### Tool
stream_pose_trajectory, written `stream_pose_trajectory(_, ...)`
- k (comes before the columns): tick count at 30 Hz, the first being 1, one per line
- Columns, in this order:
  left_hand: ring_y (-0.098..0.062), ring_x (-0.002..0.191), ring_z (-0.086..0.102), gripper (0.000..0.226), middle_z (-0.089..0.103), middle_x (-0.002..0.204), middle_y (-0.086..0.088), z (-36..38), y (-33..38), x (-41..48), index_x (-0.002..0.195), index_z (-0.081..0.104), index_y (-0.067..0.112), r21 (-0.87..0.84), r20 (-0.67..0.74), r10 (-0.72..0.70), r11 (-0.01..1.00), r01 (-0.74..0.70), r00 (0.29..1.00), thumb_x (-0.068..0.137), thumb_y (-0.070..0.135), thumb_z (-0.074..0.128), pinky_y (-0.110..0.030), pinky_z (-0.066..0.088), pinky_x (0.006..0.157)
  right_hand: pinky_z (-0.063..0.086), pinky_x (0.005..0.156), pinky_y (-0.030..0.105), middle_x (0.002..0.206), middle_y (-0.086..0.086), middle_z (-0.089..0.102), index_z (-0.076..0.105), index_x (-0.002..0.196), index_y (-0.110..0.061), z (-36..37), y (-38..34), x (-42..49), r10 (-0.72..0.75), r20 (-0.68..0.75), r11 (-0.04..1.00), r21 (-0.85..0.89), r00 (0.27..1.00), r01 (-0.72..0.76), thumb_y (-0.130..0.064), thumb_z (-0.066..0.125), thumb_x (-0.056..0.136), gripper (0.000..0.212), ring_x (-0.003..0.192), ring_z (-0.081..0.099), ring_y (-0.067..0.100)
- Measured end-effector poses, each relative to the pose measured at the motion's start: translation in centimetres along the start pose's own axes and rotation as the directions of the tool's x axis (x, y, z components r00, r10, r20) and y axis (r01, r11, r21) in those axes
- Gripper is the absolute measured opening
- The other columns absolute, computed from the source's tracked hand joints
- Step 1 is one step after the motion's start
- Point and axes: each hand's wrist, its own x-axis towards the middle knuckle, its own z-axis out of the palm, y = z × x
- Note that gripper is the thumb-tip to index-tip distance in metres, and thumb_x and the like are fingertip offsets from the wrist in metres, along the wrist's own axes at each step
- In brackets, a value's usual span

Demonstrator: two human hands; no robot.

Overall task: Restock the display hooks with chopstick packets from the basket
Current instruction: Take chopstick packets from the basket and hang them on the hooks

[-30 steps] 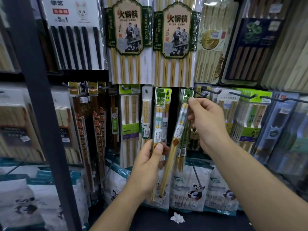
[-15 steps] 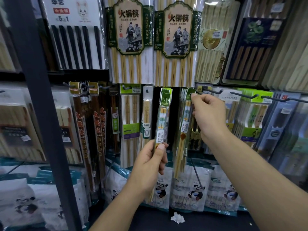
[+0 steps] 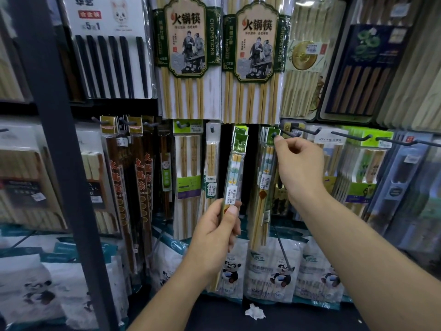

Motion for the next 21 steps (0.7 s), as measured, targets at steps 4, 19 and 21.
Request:
stream_pose_trajectory(4,-0.007,0.055,0.044,0.02,0.056,0.069,0.008,0.1,0.4,-0.1,0.089,0.068,0.05,-0.039,0.028,0.018,0.999,-0.017,0.999,0.098,0.038,0.055,-0.023,0.036,0.049,0.041,0.058,0.014,0.06,-0.014,0.051,0.063,0.082,-0.014,-0.2,-0.5,-1.2,0.007,-0.029,0.998,0.058,1.0,-0.005,-0.032,0.066,0.097,0.024,0.051,0.046,-0.004)
stream_pose_trajectory(19,-0.019,0.067,0.066,0.036,0.071,0.08,-0.008,0.7,0.6,-0.5,0.097,0.061,0.009,-0.112,0.027,0.01,0.994,-0.007,1.0,0.102,0.043,0.051,-0.029,0.054,0.053,0.04,0.051,0.021,0.065,-0.006,0.061,0.077,0.069,-0.03,-0.5,-2.0,-4.0,0.13,0.253,0.94,0.276,0.959,-0.2,-0.025,0.063,0.1,0.035,0.06,0.051,0.01)
stream_pose_trajectory(21,-0.024,0.08,0.072,0.031,0.075,0.088,-0.008,0.6,0.3,-0.3,0.096,0.065,0.013,-0.125,0.002,0.0,0.992,0.0,1.0,0.098,0.04,0.05,-0.035,0.061,0.065,0.042,0.051,0.019,0.064,-0.008,0.059,0.075,0.072,-0.025,-0.8,-2.0,-3.4,0.145,0.214,0.942,0.268,0.966,-0.201,-0.025,0.061,0.102,0.033,0.059,0.051,0.007)
